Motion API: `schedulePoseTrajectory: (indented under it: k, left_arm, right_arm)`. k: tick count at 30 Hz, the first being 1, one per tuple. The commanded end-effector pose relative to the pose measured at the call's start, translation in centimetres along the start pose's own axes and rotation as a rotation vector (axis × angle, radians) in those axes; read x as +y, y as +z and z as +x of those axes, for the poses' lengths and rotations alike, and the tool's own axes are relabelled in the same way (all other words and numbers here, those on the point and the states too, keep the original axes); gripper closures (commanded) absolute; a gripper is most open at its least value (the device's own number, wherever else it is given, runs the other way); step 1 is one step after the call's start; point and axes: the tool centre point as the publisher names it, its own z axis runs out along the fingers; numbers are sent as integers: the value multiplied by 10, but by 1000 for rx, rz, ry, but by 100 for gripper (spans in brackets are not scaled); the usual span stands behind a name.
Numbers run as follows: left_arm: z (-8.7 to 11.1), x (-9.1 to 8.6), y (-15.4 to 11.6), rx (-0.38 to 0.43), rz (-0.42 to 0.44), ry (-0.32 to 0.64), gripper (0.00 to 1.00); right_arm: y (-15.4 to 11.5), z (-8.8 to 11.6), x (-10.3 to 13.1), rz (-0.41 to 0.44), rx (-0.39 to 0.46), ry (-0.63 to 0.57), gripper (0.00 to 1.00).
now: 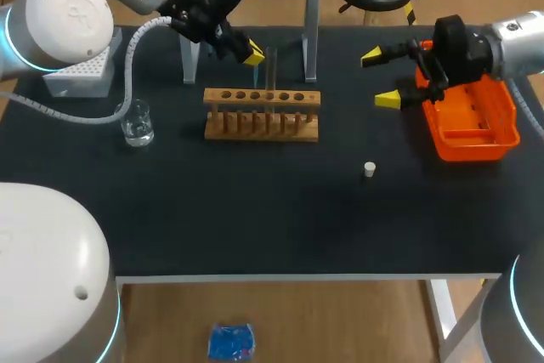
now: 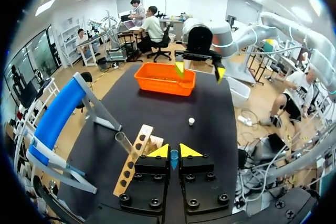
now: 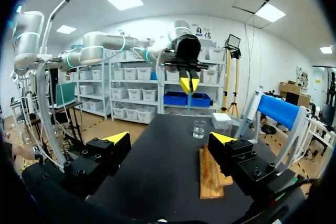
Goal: Invert the test tube, pick up the pipette, mount the tip to pipette, aspirate from beaker and dispense into the tube, eject the tip, return the pipette, and cap with the stopper.
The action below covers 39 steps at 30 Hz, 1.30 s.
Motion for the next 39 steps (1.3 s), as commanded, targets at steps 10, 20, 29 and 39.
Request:
schedulePoseTrajectory:
  k: [10, 20, 29, 39]
  left_arm:
    - [-1, -1, -1, 2, -5, -1, 100]
    - [-1, -1, -1, 2, -5, -1, 100]
    - [-1, -1, -1, 2, -5, -1, 100]
    - [-1, -1, -1, 2, -5, -1, 100]
  right_arm:
    - [71, 8, 12, -35, 38, 19, 0]
    - [109, 12, 14, -70, 38, 51, 0]
    - [140, 9, 16, -88, 50, 56, 0]
    - [163, -5, 22, -126, 50, 54, 0]
